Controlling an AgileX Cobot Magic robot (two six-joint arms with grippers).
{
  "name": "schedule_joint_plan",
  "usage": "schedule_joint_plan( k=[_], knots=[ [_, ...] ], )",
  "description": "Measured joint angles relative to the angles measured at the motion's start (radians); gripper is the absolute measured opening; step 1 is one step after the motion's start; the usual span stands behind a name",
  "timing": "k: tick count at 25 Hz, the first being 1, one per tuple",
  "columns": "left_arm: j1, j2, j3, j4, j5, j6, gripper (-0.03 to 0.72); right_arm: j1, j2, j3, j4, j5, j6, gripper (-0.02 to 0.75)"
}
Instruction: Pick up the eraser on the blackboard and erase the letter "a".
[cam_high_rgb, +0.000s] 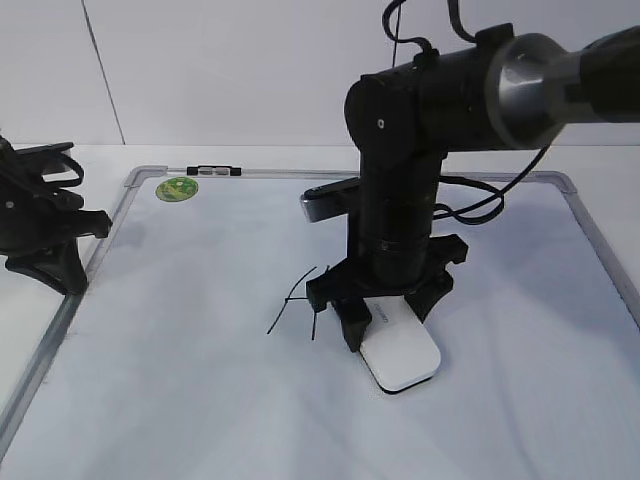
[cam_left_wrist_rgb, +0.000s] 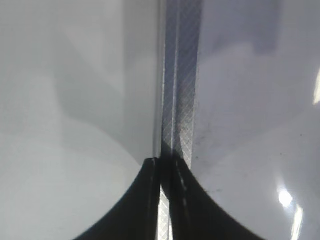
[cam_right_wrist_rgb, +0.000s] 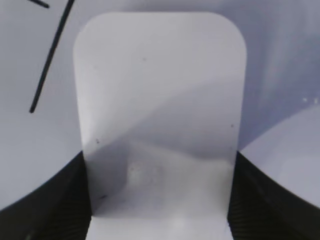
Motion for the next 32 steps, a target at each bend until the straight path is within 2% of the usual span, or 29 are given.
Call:
schedule_joint_plan(
  k=[17,32],
  knots=[
    [0.0,0.0,0.0,0.0,0.0,0.0,0.015,0.002,0.0,0.0,0.041,-0.004,-0.014,0.532],
    [0.0,0.0,0.0,0.0,0.0,0.0,0.015,0.008,0.0,0.0,-0.03,0.0,0.035,0.532]
  ],
)
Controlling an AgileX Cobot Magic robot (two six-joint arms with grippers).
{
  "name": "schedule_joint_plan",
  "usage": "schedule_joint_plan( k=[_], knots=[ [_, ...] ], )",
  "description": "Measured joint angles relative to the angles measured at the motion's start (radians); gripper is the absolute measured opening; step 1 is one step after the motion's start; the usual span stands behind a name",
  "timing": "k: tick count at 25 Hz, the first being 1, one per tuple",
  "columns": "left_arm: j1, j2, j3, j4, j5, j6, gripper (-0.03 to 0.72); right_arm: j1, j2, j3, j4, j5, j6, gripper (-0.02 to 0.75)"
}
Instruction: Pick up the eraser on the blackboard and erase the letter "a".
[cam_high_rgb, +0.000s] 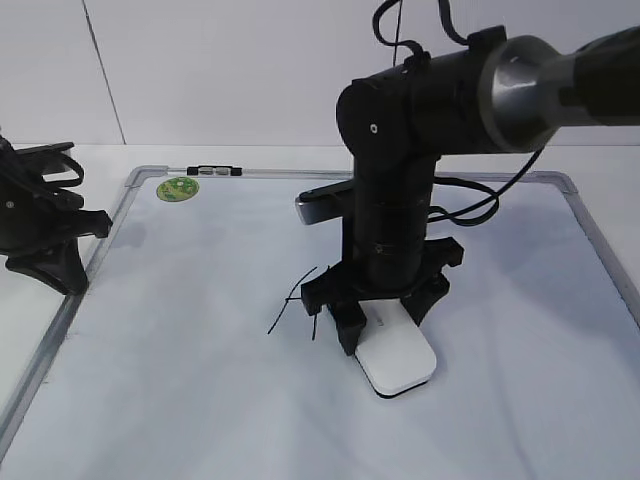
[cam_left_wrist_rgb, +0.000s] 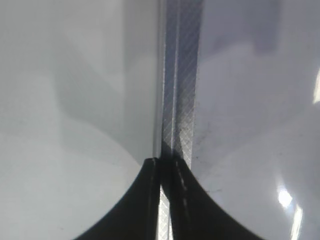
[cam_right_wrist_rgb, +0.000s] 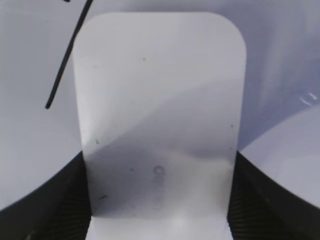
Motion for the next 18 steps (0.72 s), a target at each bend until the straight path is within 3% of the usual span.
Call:
schedule_joint_plan(
  k=[13,18],
  knots=[
    [0.0,0.0,0.0,0.0,-0.001,0.0,0.015,-0.089,0.002,-0.006,0.003,0.022,0.0,0.532],
    [0.0,0.0,0.0,0.0,-0.001,0.0,0.015,-0.11,0.018,-0.058,-0.059,0.049,0.002,0.532]
  ],
)
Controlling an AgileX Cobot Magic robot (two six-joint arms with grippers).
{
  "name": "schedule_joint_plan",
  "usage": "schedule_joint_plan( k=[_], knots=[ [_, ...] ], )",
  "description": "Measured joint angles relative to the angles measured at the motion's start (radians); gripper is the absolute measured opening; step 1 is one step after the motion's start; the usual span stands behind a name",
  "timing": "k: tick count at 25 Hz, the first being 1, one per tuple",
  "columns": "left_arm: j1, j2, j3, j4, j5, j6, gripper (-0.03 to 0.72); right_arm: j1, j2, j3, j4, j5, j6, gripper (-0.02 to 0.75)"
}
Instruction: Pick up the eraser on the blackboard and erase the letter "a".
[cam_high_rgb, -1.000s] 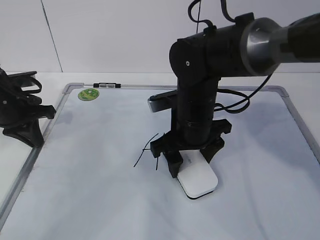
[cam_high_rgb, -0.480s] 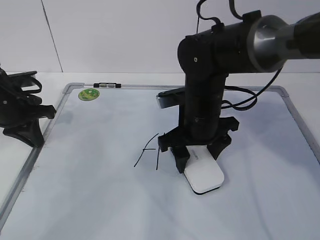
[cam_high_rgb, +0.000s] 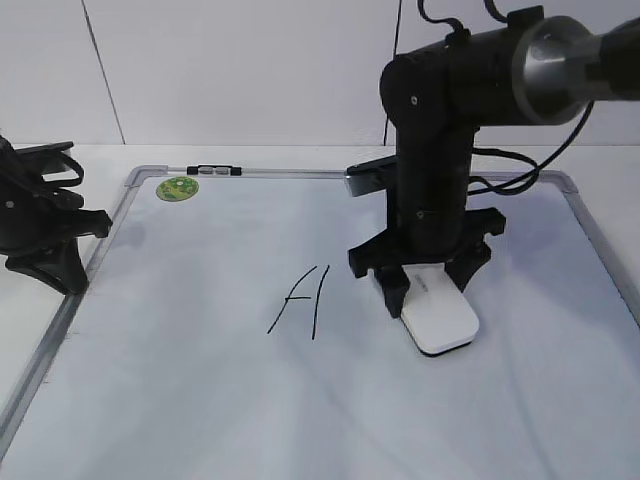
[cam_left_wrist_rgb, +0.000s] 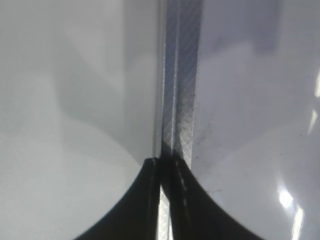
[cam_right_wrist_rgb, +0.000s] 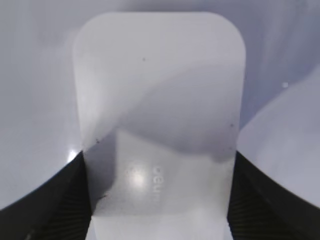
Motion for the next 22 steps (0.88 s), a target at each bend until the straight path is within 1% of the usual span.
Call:
schedule_joint_plan(
  k=[4,8,13,22],
  knots=[
    [0.0,0.0,0.0,0.0,0.0,0.0,0.015,-0.013,0.012,-0.086,-0.049,0.013,0.008,0.532],
    [0.0,0.0,0.0,0.0,0.0,0.0,0.015,-0.022,0.012,-0.159,-0.065,0.014,0.015,0.532],
    [0.0,0.0,0.0,0.0,0.0,0.0,0.015,-0.063,-0.008,-0.169,-0.065,0.025,0.019,0.532],
    [0.0,0.0,0.0,0.0,0.0,0.0,0.015,-0.176,-0.064,-0.169,-0.062,0.026,0.019,0.532]
  ],
)
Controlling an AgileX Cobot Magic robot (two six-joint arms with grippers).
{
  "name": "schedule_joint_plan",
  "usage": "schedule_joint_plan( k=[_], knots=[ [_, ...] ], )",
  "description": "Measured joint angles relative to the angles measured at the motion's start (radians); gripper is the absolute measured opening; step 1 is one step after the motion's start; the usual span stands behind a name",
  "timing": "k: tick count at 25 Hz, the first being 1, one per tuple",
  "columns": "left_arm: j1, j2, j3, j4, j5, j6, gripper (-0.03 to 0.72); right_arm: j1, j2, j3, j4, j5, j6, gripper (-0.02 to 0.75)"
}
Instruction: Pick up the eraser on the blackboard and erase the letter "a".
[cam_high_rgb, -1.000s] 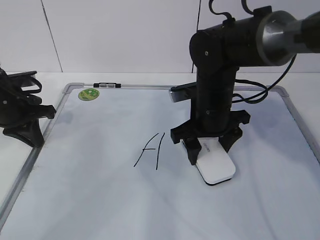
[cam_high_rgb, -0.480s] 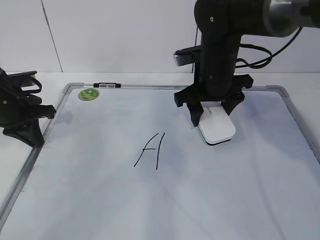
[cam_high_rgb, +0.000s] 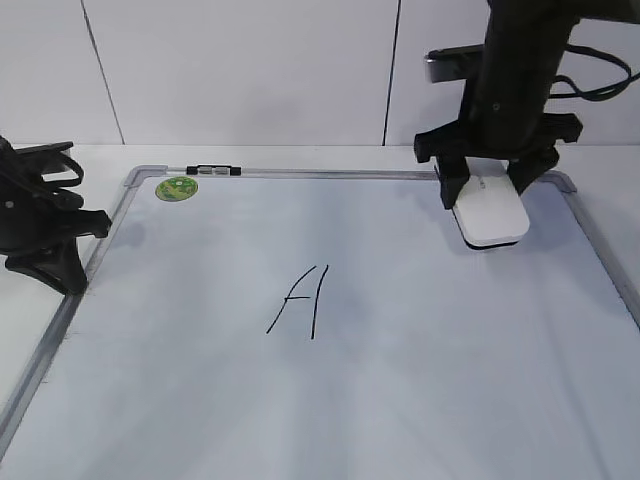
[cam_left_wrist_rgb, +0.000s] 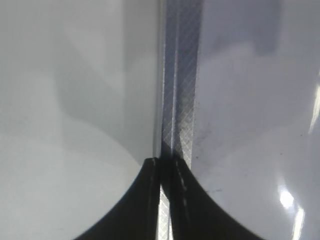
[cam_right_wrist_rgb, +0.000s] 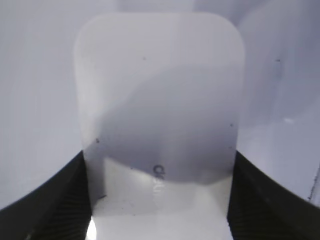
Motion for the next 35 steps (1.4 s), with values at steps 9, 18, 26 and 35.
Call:
schedule_joint_plan(
  k=[9,18,26,35],
  knots=[
    [0.0,0.0,0.0,0.002,0.0,0.0,0.015,-0.093,-0.027,0.0,0.019,0.003,-0.003,0.532],
    [0.0,0.0,0.0,0.002,0.0,0.0,0.015,-0.197,-0.07,0.055,0.023,0.005,-0.008,0.532],
    [0.0,0.0,0.0,0.002,0.0,0.0,0.015,-0.25,-0.111,0.108,0.023,0.005,-0.014,0.532],
    [0.0,0.0,0.0,0.002,-0.002,0.0,0.015,-0.251,-0.122,0.222,0.023,0.005,-0.018,0.532]
  ],
)
